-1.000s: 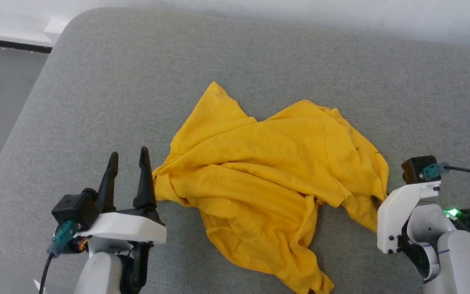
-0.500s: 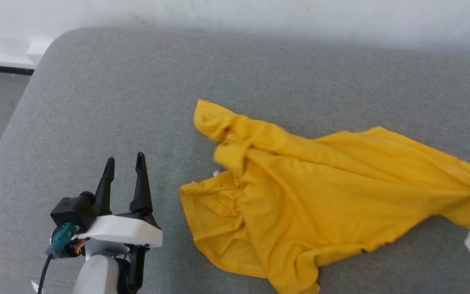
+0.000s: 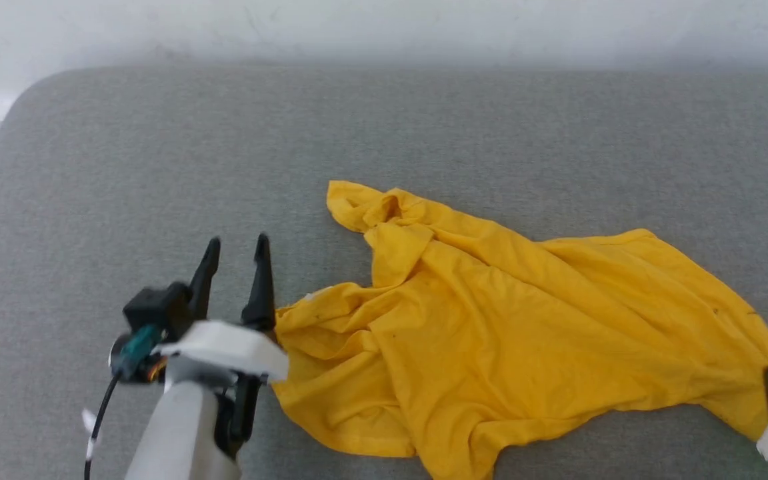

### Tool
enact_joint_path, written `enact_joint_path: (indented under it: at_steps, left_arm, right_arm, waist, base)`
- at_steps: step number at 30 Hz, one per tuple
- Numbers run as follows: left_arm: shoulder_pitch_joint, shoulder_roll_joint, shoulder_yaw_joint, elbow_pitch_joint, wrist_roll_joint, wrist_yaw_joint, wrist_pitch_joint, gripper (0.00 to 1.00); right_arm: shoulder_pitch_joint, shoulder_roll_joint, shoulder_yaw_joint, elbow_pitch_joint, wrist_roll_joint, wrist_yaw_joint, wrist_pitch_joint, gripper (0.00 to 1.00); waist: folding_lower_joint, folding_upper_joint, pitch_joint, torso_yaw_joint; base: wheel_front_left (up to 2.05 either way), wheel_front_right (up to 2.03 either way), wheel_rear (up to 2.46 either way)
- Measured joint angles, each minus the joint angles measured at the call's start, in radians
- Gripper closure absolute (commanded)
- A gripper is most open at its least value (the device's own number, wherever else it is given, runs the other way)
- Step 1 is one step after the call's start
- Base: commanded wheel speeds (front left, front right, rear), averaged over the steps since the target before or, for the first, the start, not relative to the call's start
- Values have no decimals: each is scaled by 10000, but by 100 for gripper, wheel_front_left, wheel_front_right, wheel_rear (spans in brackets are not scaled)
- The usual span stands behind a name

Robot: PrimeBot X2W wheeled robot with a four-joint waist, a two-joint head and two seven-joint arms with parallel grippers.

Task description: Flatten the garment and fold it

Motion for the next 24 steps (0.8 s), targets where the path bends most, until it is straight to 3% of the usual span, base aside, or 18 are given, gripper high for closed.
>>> enact_joint_path:
  at_steps: [10, 24]
  left_arm:
    - [-3328, 221, -535, 2798, 569, 211, 1941, 0]
    - [-5949, 1068, -1275, 6006, 1198, 378, 5484, 0]
  right_arm:
    - [-45, -6, 1802, -178, 136, 0, -2830, 0]
    - [-247, -12, 3298, -372, 606, -2, -3712, 0]
  waist:
    - [0, 0, 337, -712]
    - [1, 0, 1123, -1981]
  base:
    - [0, 0, 0]
    - [0, 0, 0]
